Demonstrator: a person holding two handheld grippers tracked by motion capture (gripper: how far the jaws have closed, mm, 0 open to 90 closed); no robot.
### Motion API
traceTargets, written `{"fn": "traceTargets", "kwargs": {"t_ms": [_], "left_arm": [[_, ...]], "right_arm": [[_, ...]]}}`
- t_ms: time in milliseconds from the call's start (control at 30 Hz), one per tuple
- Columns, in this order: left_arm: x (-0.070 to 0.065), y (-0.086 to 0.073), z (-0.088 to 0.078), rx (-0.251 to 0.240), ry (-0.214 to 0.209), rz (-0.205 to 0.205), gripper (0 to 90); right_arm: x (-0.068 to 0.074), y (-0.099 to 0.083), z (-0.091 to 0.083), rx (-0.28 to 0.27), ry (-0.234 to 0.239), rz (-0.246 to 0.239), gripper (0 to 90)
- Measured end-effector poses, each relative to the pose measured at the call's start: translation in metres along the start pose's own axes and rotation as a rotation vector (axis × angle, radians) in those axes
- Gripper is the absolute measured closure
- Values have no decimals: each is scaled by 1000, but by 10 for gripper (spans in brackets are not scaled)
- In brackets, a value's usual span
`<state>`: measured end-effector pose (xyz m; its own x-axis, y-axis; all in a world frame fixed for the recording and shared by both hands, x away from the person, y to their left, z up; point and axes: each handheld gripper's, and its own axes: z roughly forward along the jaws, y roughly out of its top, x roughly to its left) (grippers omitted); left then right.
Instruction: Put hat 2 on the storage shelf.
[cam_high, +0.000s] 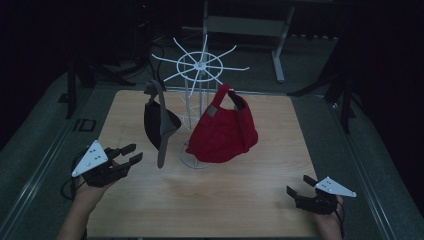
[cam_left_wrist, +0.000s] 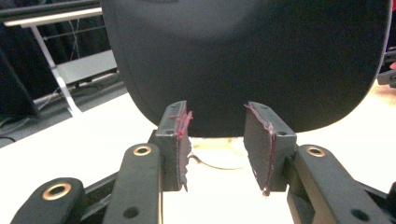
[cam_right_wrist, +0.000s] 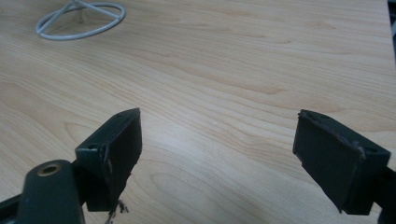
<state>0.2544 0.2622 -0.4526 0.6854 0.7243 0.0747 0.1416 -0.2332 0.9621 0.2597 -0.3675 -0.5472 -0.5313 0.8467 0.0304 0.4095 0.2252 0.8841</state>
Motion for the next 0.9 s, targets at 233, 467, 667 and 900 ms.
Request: {"fn": "traceTargets", "kwargs": {"t_ms": [233, 467, 667, 900], "left_arm": [[-2, -26, 3, 17, -37, -59, 604], [-5, -48, 6, 34, -58, -103, 604], [-10, -62, 7, 53, -81, -112, 604], [-16, -78, 5, 73, -102, -119, 604]], "right_arm": [[-1, -1, 0, -4, -8, -3, 151], [-1, 0, 0, -5, -11, -5, 151], [-1, -1, 0, -1, -10, -4, 152], [-1, -2, 1, 3, -14, -8, 152]]}}
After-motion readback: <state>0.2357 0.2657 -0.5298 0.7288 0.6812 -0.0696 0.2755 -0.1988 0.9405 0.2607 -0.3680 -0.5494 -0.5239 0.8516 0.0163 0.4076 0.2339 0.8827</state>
